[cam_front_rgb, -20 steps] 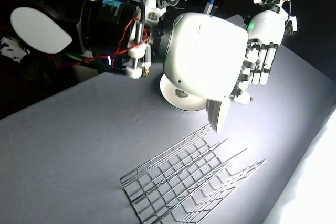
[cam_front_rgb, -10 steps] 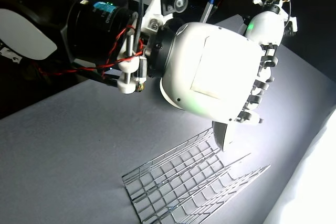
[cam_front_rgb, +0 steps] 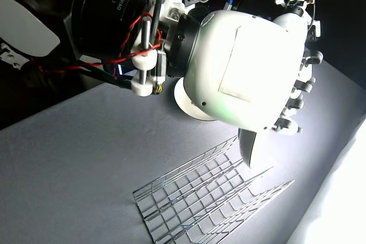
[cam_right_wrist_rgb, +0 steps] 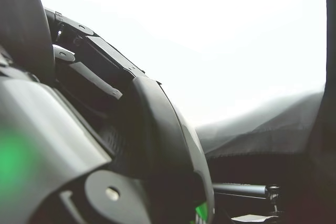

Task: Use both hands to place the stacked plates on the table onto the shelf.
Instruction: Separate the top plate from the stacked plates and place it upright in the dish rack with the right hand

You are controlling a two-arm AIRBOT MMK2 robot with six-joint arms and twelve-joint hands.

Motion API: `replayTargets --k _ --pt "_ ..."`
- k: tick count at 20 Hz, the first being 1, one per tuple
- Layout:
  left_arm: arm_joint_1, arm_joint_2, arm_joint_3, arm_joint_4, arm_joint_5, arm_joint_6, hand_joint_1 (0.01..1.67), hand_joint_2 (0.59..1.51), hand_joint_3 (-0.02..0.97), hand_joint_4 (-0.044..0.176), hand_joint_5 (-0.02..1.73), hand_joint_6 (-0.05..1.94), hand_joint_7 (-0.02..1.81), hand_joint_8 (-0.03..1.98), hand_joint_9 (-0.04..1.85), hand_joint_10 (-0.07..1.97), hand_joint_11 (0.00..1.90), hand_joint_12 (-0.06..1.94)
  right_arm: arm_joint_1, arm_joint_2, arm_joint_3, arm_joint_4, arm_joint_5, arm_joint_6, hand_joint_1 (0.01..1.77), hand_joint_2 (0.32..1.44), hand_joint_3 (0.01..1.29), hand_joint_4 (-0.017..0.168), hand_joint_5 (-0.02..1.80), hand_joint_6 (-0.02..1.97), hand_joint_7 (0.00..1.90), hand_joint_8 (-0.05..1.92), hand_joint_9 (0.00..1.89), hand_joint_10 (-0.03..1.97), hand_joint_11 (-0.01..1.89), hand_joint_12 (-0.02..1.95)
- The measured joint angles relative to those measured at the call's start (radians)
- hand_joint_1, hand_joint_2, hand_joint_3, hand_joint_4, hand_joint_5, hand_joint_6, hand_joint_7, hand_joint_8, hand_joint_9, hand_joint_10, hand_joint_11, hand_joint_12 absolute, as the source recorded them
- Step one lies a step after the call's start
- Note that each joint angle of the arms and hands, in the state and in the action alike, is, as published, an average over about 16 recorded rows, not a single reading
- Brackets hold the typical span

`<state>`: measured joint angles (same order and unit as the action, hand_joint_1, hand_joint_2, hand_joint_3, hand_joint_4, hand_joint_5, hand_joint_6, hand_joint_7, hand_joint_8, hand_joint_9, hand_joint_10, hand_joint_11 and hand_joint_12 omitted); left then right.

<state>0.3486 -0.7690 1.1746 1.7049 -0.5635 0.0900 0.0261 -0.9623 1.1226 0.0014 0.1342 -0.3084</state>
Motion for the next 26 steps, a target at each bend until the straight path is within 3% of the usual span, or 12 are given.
replayTargets --k 11,26 --pt "0.009 -0.001 0.027 -0.053 -0.052 -0.041 0.02 1.173 -0.002 0.0 0.12 0.02 0.13 0.01 0.12 0.01 0.02 0.27 -0.049 0.033 0.056 0.006 -0.002 -0.02 1.37 1.04 0.01 -0.011 0.87 0.98 1.02 0.94 0.93 1.15 0.68 1.39" --pt "0.025 -0.008 0.06 -0.085 -0.17 -0.141 0.02 1.178 0.003 0.0 0.12 0.02 0.13 0.01 0.12 0.01 0.02 0.27 -0.189 0.048 0.139 -0.002 0.056 -0.045 1.35 1.04 0.01 -0.011 0.89 0.98 1.03 0.91 0.93 1.13 0.67 1.41"
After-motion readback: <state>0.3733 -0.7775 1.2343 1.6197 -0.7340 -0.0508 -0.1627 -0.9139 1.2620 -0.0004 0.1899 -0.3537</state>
